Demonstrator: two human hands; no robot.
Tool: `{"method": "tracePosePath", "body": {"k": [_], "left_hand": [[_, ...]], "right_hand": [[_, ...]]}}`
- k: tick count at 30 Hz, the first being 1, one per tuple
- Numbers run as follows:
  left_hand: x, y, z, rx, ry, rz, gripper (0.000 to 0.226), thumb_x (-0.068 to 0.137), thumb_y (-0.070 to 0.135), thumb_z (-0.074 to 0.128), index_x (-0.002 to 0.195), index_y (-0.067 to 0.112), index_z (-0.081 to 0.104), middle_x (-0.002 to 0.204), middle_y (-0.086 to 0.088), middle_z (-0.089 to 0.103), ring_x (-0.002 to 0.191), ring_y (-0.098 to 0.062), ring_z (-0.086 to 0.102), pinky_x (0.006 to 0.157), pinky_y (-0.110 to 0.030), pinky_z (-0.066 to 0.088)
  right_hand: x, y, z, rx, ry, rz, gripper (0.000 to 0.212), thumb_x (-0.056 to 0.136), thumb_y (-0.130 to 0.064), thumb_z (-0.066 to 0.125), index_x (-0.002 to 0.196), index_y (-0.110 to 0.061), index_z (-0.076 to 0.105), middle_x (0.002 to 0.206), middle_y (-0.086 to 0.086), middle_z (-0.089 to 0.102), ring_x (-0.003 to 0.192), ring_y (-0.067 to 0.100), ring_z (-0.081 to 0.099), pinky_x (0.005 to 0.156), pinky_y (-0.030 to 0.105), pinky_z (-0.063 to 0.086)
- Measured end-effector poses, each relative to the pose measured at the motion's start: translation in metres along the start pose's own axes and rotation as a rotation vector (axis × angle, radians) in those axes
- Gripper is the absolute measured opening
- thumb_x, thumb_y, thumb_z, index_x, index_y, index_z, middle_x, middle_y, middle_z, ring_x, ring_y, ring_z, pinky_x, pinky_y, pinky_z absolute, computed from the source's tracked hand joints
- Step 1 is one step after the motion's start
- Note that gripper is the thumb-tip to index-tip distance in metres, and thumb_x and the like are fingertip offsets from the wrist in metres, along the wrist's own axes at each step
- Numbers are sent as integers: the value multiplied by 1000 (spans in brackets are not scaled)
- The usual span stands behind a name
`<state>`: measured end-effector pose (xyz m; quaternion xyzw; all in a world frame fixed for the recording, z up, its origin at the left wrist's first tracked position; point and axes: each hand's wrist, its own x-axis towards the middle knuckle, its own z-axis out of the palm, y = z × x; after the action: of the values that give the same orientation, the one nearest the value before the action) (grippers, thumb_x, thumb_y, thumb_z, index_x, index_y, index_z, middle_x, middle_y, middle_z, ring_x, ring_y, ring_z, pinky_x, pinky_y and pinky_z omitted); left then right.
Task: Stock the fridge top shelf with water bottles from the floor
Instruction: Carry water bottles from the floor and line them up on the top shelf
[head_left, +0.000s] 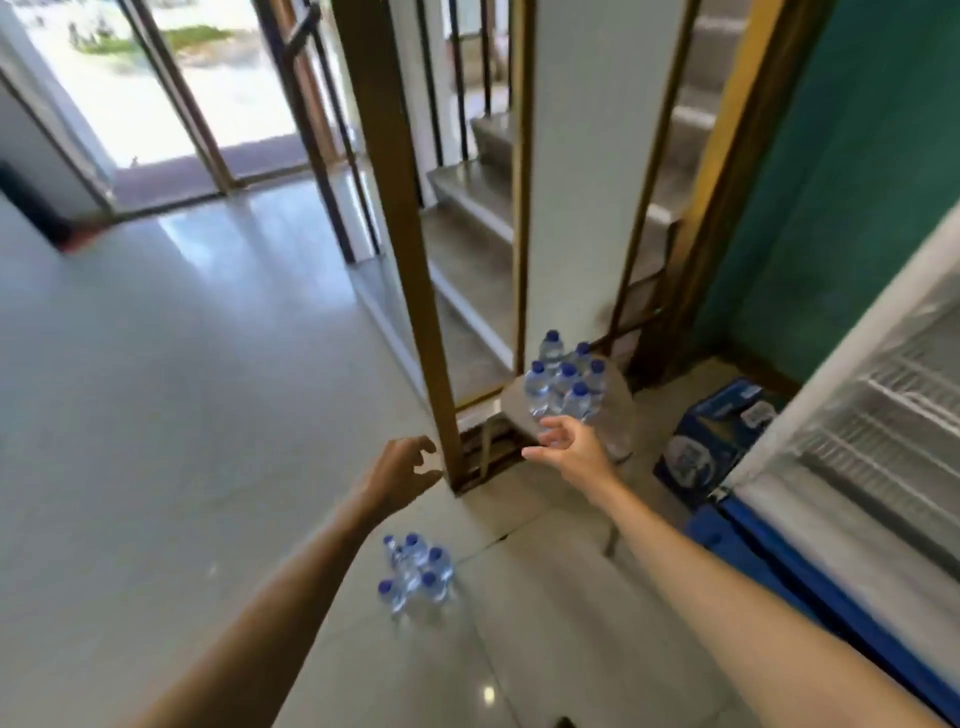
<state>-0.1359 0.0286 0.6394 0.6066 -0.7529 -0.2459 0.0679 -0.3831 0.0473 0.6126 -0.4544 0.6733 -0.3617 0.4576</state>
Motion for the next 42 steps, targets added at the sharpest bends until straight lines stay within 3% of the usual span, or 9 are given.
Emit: {"method": "tracePosePath", "body": {"k": [6, 12, 19, 27, 30, 33, 35, 39, 42], "left_hand": [[-31, -128, 108, -127, -113, -339, 33, 84, 27, 66, 114, 15, 64, 106, -10, 69, 101, -29, 63, 80, -30, 46], [-23, -232, 240, -269, -125, -565, 35, 83, 20, 65, 116, 9, 62, 106, -12, 66, 98, -26, 62, 74, -25, 40], [24, -334, 413, -415, 82, -663, 38, 76, 7, 65, 114, 7, 60, 104, -10, 64, 95, -25, 60, 78, -24, 43], [102, -386, 592, -603, 241, -579, 85, 70, 19, 79, 142, 14, 36, 143, -1, 44, 130, -17, 43, 108, -27, 36], [132, -389, 626, -709, 365, -554, 86, 67, 18, 83, 140, 18, 37, 137, 3, 47, 125, -11, 44, 104, -24, 36], [152, -396, 643, -796, 478, -552, 74, 66, 20, 85, 129, 17, 47, 117, 7, 57, 108, -9, 54, 88, -10, 39], [156, -404, 648, -832, 496, -522, 66, 65, 23, 85, 122, 18, 52, 104, 13, 59, 97, -8, 59, 80, -7, 42], [146, -419, 650, -873, 437, -556, 57, 62, 26, 86, 110, 27, 57, 96, 13, 67, 91, -11, 66, 82, -28, 54], [124, -417, 639, -861, 390, -639, 52, 62, 29, 84, 108, 22, 62, 94, 6, 71, 88, -13, 68, 77, -30, 55]], "right_hand": [[26, 107, 120, -88, -166, 206, 54, 68, -14, 85, 114, -5, 60, 96, 10, 62, 84, 18, 59, 70, 21, 47], [74, 230, 221, -179, -330, 285, 55, 69, -20, 83, 117, -15, 57, 109, 7, 60, 96, 19, 60, 79, 28, 49], [151, 385, 319, -159, -361, 249, 69, 71, -15, 80, 132, -21, 48, 123, 0, 51, 111, 20, 51, 94, 35, 46], [246, 531, 394, -138, -344, 161, 81, 74, 9, 54, 144, -29, 34, 150, 0, 36, 133, 20, 37, 103, 39, 41], [273, 547, 410, -79, -441, 96, 83, 66, -4, 60, 141, -29, 36, 143, -6, 39, 127, 13, 38, 101, 36, 43], [294, 561, 425, -53, -543, 59, 74, 73, 10, 63, 134, -26, 42, 119, -7, 56, 108, 9, 53, 80, 19, 48], [303, 569, 431, -55, -551, 45, 70, 75, 14, 64, 132, -22, 46, 109, -10, 60, 99, 5, 58, 79, 17, 49], [299, 583, 431, -16, -490, 42, 65, 69, 7, 77, 120, -23, 52, 105, -9, 64, 96, 7, 61, 86, 27, 51], [268, 584, 417, 57, -450, 131, 69, 67, 3, 80, 126, -20, 52, 110, -4, 67, 99, 10, 64, 86, 29, 53]]}}
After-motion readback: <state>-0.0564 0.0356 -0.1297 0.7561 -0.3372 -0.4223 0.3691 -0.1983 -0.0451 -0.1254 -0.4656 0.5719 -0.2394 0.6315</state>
